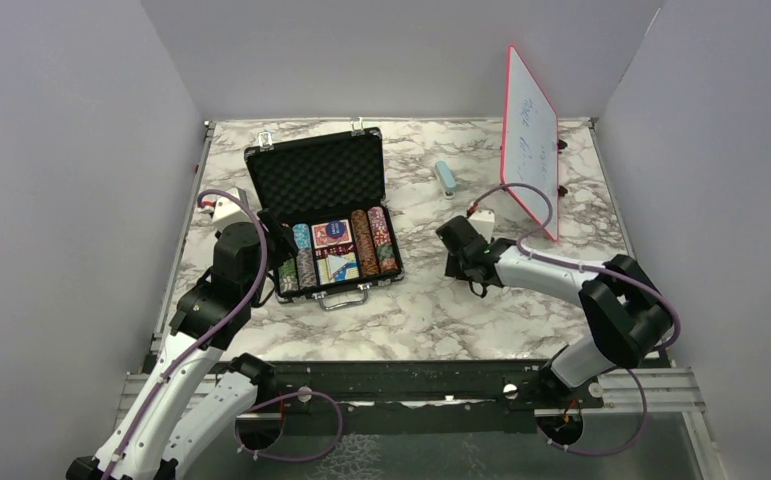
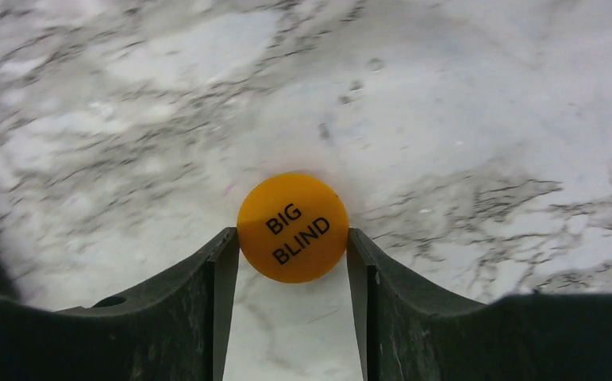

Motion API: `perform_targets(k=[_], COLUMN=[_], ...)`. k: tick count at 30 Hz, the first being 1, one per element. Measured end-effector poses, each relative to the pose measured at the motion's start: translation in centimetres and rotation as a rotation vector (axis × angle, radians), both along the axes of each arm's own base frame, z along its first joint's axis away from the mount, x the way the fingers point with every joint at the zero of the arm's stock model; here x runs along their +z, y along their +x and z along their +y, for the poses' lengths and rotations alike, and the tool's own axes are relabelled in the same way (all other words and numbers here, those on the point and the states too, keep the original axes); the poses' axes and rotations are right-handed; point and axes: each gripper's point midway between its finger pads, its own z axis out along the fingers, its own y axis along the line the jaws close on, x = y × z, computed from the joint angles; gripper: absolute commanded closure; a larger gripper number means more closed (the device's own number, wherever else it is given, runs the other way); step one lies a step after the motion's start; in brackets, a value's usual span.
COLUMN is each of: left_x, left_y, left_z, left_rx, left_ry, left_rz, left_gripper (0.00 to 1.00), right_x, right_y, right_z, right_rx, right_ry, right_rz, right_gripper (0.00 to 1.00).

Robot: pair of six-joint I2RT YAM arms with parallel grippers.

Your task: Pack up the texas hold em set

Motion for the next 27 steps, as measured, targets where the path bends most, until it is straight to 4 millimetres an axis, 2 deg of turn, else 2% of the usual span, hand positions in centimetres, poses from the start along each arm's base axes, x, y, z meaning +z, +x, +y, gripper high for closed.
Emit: perform_targets(k=[4, 11, 15, 20, 27], left_x=[0.0, -0.1, -0.1, 0.0, 0.4], left_y=[0.0, 0.0, 0.0, 0.0, -0.2], left_z=[0.0, 0.0, 0.0, 0.0, 0.2], left_rx=[0.000, 0.000, 0.000, -0.001, -0.003], left_ry=[0.001, 0.002, 0.002, 0.005, 0.016], left_rz=[0.002, 0.003, 0.003, 0.002, -0.004], left_gripper=[0.41, 0.41, 0.41, 0.41, 0.41], right_x=[2.1, 8.3, 10.4, 10.2, 7.1], right_y=[-0.5, -0.2, -0.5, -1.2, -1.8], right_z=[3.8, 11.1, 15.1, 20.2, 25.1], right_rx=[0.108, 0.284, 0.381, 0.498, 0.624], right_ry=[0.013, 0.086, 0.115, 0.114, 0.096], right_rz=[-0.028, -0.153, -0.195, -0.195, -0.142], right_gripper=[0.47, 0.47, 0.47, 0.47, 0.46])
